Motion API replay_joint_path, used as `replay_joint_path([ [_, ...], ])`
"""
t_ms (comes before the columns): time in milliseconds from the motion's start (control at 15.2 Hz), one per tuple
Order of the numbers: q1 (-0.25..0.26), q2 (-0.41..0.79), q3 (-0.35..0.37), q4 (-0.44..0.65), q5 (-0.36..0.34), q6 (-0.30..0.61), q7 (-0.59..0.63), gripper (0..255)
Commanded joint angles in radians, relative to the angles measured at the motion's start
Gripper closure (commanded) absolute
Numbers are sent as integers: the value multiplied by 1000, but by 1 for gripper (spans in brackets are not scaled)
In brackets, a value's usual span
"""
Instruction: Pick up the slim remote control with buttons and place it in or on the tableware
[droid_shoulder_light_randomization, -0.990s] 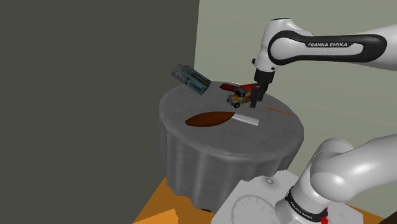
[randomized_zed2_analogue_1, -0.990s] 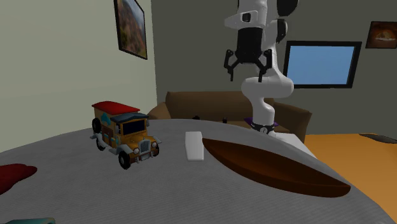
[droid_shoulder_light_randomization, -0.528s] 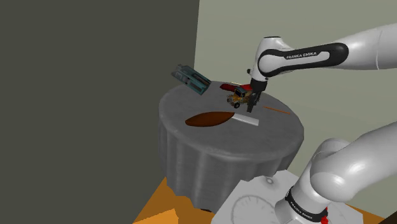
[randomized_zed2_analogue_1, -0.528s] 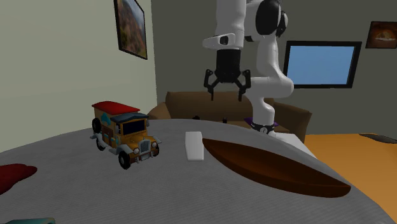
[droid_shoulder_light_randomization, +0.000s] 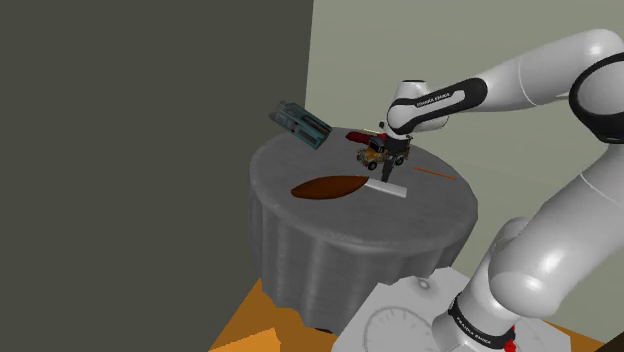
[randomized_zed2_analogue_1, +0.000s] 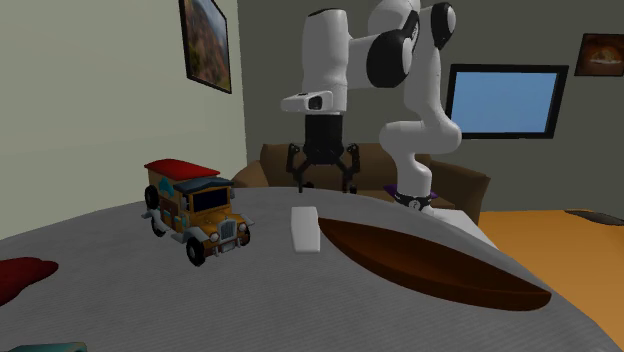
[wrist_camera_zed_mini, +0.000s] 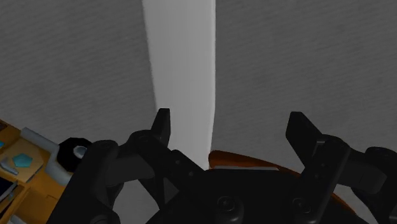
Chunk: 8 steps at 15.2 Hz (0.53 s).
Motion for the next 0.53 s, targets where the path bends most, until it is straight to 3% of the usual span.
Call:
replay_joint_path([
  [0,11,93,-31,45,50,45,-83,0],
  [132,12,182,-51,86,110,83,-167,0],
  [462,7,230,-50,59,143,150,-191,0],
])
